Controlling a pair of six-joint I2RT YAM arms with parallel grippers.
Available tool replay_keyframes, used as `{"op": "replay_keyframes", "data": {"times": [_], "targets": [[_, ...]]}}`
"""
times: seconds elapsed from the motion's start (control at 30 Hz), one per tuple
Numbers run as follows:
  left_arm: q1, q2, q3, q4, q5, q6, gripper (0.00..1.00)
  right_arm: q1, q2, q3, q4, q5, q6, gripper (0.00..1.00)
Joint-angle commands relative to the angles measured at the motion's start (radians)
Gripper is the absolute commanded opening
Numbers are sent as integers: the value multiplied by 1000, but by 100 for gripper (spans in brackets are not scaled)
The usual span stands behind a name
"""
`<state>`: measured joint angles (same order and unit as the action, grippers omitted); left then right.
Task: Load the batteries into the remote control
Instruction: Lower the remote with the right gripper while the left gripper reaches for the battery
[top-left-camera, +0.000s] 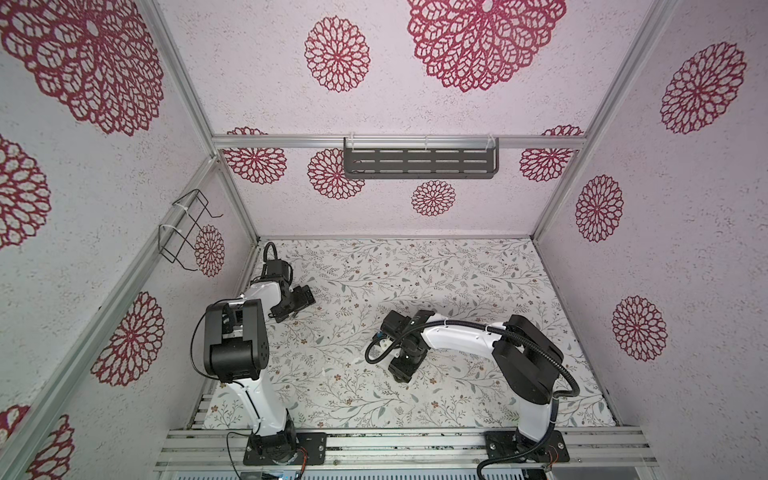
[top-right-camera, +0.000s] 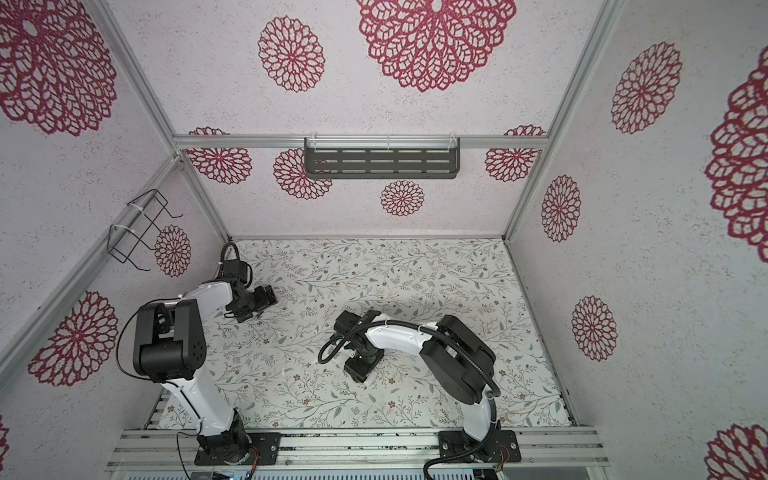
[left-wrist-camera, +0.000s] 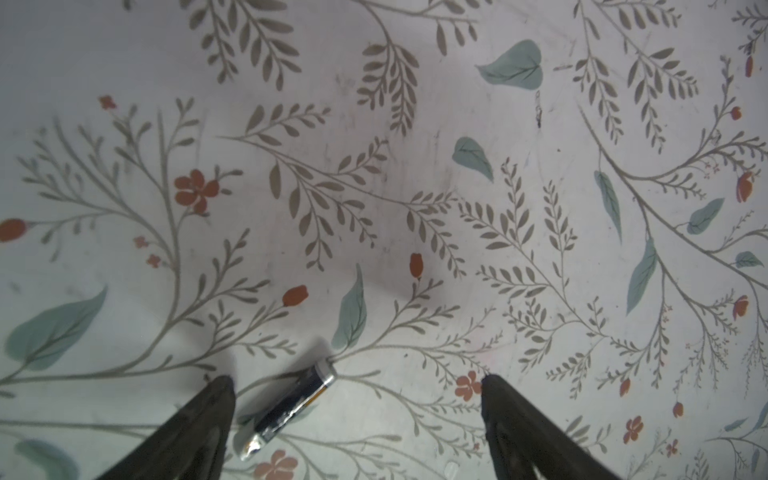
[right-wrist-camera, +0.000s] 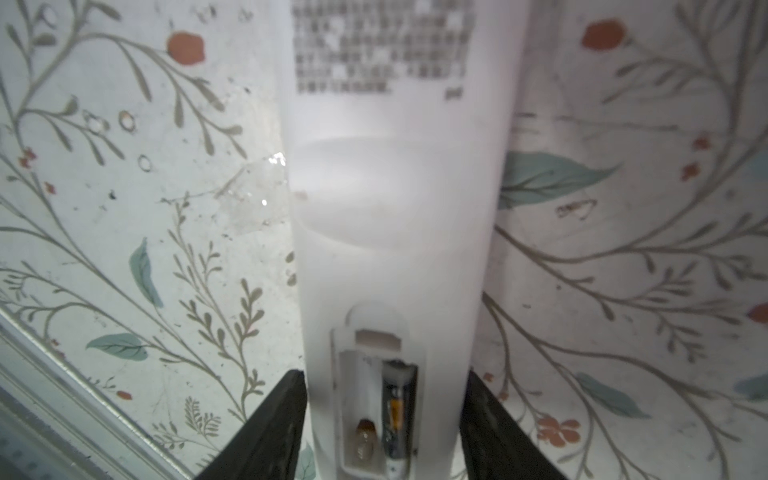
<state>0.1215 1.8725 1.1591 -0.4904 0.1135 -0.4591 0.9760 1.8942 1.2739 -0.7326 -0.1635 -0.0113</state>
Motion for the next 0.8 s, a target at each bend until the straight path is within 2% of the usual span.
{"op": "replay_keyframes", "data": {"times": [0.0, 0.2, 0.37, 0.67, 0.77], "targets": [[1, -7, -24, -10, 20, 6, 94, -5, 8, 10, -13, -16, -15, 63], [0, -11, -36, -9, 29, 5, 91, -9, -41, 7, -5, -10, -9, 66], [0, -7, -24, -42, -7, 7, 85, -13, -90, 4, -1, 4, 0, 67], [-12, -18, -29, -73, -3, 19, 69, -46, -181, -8, -7, 24, -5, 68], [-13, -12, -26, -85, -13, 17, 59, -61, -209, -12, -13, 43, -7, 68]]}}
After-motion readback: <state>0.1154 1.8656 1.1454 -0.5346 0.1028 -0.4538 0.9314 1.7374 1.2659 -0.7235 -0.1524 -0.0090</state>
